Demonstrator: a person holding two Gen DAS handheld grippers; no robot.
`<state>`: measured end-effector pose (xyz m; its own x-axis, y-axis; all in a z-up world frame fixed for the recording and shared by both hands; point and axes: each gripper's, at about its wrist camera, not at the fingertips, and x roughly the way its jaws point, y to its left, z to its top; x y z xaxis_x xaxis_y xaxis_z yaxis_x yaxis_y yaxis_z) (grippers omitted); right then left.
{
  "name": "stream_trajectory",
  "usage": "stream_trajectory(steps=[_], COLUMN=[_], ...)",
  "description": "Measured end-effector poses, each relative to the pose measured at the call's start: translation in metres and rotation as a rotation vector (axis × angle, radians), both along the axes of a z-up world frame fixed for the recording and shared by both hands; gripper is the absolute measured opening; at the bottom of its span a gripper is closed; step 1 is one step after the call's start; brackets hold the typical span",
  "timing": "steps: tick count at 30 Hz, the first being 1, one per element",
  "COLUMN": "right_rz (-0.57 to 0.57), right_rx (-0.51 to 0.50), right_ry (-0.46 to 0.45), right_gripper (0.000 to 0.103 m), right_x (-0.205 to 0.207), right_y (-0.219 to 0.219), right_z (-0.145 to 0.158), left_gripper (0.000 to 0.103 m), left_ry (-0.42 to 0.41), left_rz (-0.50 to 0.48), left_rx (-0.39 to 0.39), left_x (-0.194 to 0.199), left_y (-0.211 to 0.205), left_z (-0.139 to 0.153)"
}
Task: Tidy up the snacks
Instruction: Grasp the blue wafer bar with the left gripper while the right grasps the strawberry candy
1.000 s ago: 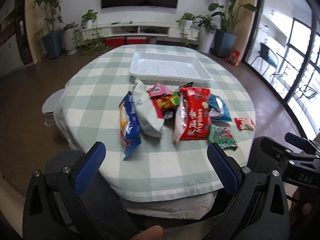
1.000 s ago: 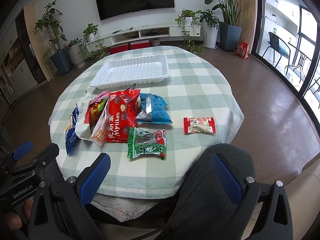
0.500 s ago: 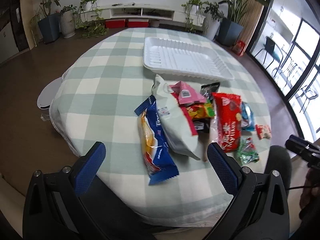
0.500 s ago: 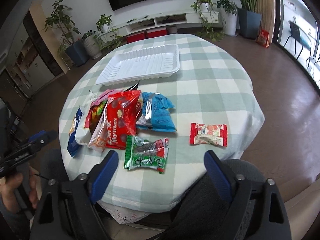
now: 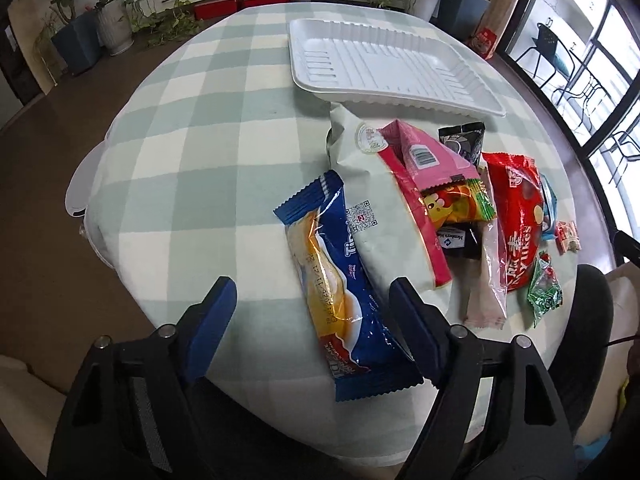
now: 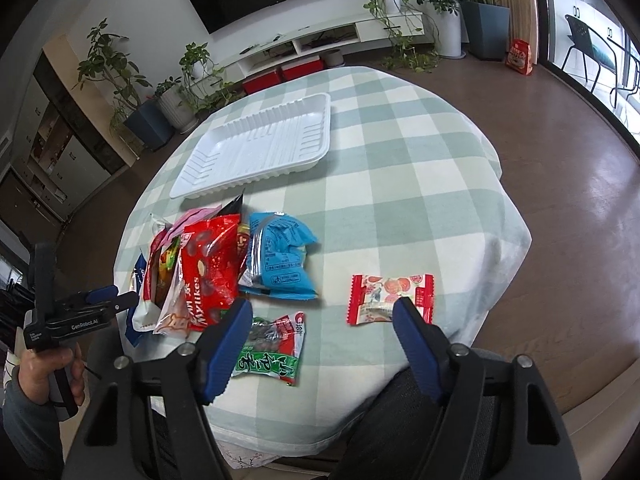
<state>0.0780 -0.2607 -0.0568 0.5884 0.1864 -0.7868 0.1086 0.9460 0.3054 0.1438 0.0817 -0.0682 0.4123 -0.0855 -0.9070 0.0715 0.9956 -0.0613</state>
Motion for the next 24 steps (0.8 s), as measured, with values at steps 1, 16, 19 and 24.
stream_trajectory(steps=[1, 16, 19, 24], right_rz=[0.000, 0.019, 0.031, 0.178], right_rx=[0.002, -0.013, -0.022, -0.086], right_ry=[-0.002, -0.011, -0.016, -0.051], right_gripper=[0.076, 0.076, 0.076, 0.076], right_x=[0.000, 0.000, 0.000, 0.006], right_y=[-0.001, 0.006, 0.005, 0.005], right_z=[0.000, 0.001, 0.001, 0.005], left_gripper=[0.077, 0.066, 0.039, 0.032], left_ry=[-0.010, 0.054, 0.033, 0.027], left_rz=[0.007, 0.025, -0.004, -0.055], left_rx=[-0.009, 0.032, 0.059, 0.050], left_x=[-0.002, 0.022, 0.022, 0.021], left_y=[0.003, -0.001, -0.007, -0.009], left_z=[0.003, -0.036, -0.038, -0.038])
